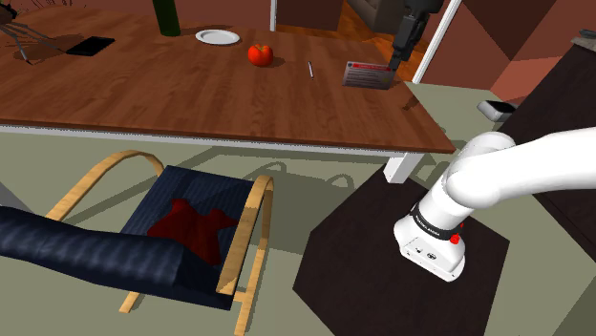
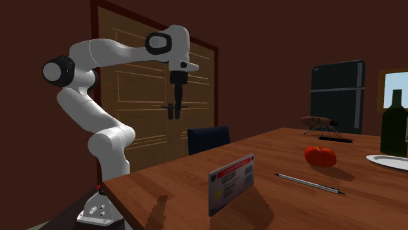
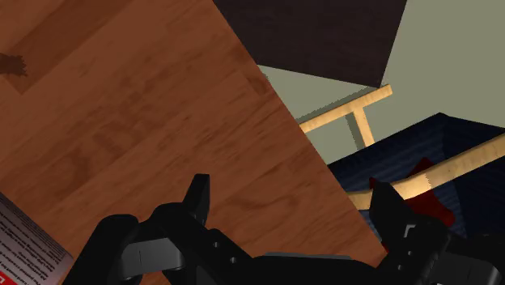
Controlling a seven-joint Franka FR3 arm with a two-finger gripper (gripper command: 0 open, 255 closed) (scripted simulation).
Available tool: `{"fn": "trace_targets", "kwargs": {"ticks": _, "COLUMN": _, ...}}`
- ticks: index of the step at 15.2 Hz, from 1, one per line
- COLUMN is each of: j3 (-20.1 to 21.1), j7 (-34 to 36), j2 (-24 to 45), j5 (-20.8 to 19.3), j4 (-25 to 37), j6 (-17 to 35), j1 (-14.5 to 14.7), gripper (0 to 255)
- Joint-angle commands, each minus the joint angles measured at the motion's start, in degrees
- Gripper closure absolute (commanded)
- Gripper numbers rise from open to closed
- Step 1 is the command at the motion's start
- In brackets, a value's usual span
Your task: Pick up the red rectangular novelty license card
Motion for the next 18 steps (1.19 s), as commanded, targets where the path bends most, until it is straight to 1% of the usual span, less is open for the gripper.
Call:
{"fn": "trace_targets", "kwargs": {"ticks": 1, "j3": 0.0, "j7": 0.0, "j2": 0.0, "j5": 0.0, "j4": 0.0, "j6": 0.0, "j1": 0.0, "gripper": 0}}
{"fn": "trace_targets", "kwargs": {"ticks": 6, "j3": -6.76, "j7": -11.78, "j2": 3.82, "j5": -5.25, "j4": 0.11, "j6": 3.78, "j1": 0.5, "gripper": 0}}
{"fn": "trace_targets", "kwargs": {"ticks": 10, "j3": -12.03, "j7": -21.01, "j2": 8.52, "j5": -8.5, "j4": 1.79, "j6": 7.22, "j1": 1.14, "gripper": 0}}
{"fn": "trace_targets", "kwargs": {"ticks": 14, "j3": -17.16, "j7": -30.21, "j2": 14.53, "j5": -10.51, "j4": 4.86, "j6": 10.76, "j1": 2.1, "gripper": 0}}
{"fn": "trace_targets", "kwargs": {"ticks": 18, "j3": -22.09, "j7": -39.56, "j2": 21.75, "j5": -10.92, "j4": 9.29, "j6": 14.15, "j1": 3.31, "gripper": 0}}
